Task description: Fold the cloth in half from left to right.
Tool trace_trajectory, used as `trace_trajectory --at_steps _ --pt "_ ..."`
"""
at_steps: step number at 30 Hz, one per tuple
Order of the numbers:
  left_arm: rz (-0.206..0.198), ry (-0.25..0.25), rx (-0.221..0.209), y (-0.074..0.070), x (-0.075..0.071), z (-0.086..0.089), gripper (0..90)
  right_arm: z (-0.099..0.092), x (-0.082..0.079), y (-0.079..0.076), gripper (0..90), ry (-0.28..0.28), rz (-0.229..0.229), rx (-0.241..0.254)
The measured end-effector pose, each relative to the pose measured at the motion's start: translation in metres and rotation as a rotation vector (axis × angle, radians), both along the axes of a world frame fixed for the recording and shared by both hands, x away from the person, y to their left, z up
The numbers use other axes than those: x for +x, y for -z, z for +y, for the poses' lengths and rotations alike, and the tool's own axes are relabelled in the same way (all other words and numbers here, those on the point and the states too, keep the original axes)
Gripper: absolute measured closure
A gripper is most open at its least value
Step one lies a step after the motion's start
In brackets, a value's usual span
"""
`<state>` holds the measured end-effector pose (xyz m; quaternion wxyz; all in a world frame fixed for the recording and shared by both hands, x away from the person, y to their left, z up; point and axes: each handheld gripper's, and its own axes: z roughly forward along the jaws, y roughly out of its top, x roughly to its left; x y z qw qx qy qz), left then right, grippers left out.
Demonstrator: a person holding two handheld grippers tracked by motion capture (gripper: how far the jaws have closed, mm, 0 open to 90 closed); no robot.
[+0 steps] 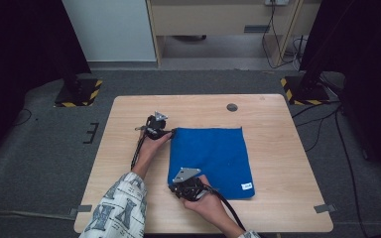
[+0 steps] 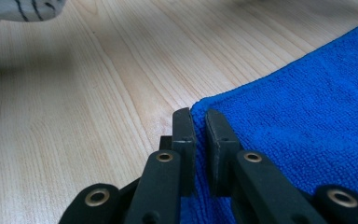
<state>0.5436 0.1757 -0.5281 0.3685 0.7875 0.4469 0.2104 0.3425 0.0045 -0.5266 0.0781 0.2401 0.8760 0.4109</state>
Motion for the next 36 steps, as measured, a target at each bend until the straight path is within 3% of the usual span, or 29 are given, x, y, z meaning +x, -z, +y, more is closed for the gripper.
trace_trajectory --at_steps 6,10,14,20,25,36 --pt "0.025 0.010 0.008 0.008 0.001 -0.004 46.7 -0.002 -0.002 -0.001 84.1 0.001 -0.014 -0.004" --pt "0.015 0.002 0.019 0.007 0.001 -0.006 50.2 -0.005 -0.006 -0.002 83.9 0.002 -0.024 -0.005" --pt "0.020 0.009 0.001 0.008 0.001 -0.008 56.6 -0.006 -0.007 -0.002 83.6 0.006 -0.024 -0.007" --pt "0.030 0.031 0.001 0.006 0.000 -0.013 72.1 -0.007 -0.009 -0.002 83.4 0.002 -0.041 -0.019" --pt "0.042 0.018 -0.041 0.007 0.000 -0.014 82.8 -0.008 -0.009 -0.004 83.7 0.006 -0.045 -0.016" --pt "-0.004 0.008 -0.079 -0.022 -0.010 -0.009 87.6 -0.008 -0.015 -0.022 86.5 0.020 -0.081 -0.005"
